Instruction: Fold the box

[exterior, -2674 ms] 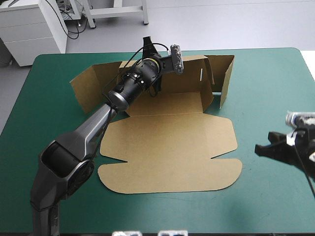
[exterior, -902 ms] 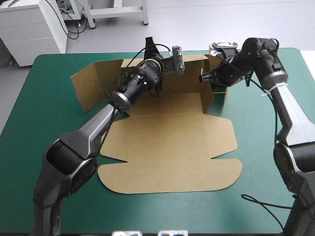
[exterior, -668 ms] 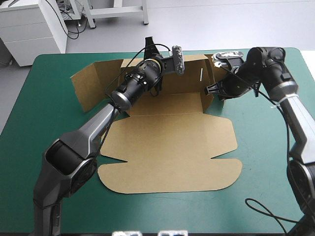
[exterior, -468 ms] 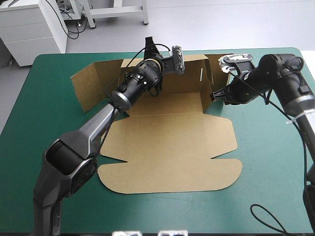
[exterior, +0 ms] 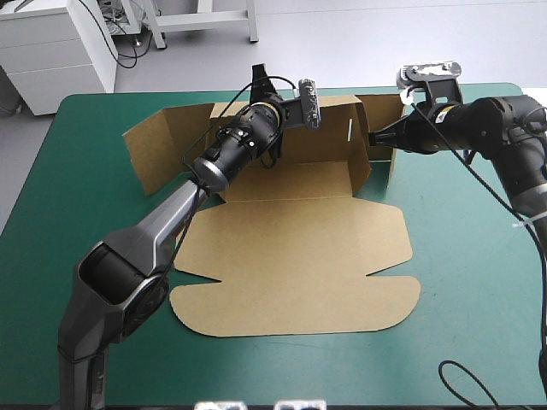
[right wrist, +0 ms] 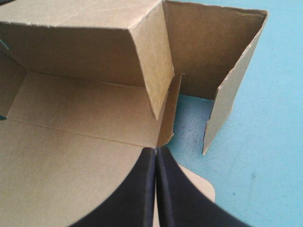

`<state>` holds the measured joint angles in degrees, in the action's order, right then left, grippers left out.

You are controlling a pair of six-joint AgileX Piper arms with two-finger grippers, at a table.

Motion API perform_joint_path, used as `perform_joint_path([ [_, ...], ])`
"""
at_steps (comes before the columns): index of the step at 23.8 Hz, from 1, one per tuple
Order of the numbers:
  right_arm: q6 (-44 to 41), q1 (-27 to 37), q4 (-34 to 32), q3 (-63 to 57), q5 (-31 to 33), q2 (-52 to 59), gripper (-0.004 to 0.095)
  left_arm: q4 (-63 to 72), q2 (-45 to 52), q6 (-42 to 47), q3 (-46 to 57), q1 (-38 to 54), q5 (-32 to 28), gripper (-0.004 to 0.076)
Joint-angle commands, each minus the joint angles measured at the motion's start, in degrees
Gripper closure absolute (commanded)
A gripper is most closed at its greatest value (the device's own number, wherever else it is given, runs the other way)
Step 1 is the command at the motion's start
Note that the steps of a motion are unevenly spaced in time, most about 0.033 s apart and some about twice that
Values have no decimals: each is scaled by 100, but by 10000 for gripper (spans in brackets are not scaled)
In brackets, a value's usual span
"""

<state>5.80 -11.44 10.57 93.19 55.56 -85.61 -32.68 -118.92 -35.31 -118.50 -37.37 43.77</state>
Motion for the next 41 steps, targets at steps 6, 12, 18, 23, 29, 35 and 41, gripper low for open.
perform_joint_path([
  [6, -156, 29, -90, 1207, -224, -450, 922, 297, 272, 190, -117, -8, 220, 731],
  [12, -339, 29, -583, 3216, 976, -1661, 922, 297, 272, 139, -117, -8, 219, 731],
  [18, -502, 38, -572, 4103, 1229, -2695, 922, 297, 272, 163, -117, -8, 219, 731],
  [23, -845, 164, -431, 4146, 1229, -3117, 922, 297, 272, 163, -117, -8, 219, 731],
  [29, -834, 200, -340, 4108, 1597, -3184, 922, 297, 272, 139, -117, -8, 247, 731],
  [35, -652, 156, 381, 3942, 1597, -3161, 922, 274, 272, 139, -117, -8, 302, 731],
  [41, -580, 132, 157, 3137, 1597, -2813, 922, 241, 272, 150, -117, -8, 319, 731],
])
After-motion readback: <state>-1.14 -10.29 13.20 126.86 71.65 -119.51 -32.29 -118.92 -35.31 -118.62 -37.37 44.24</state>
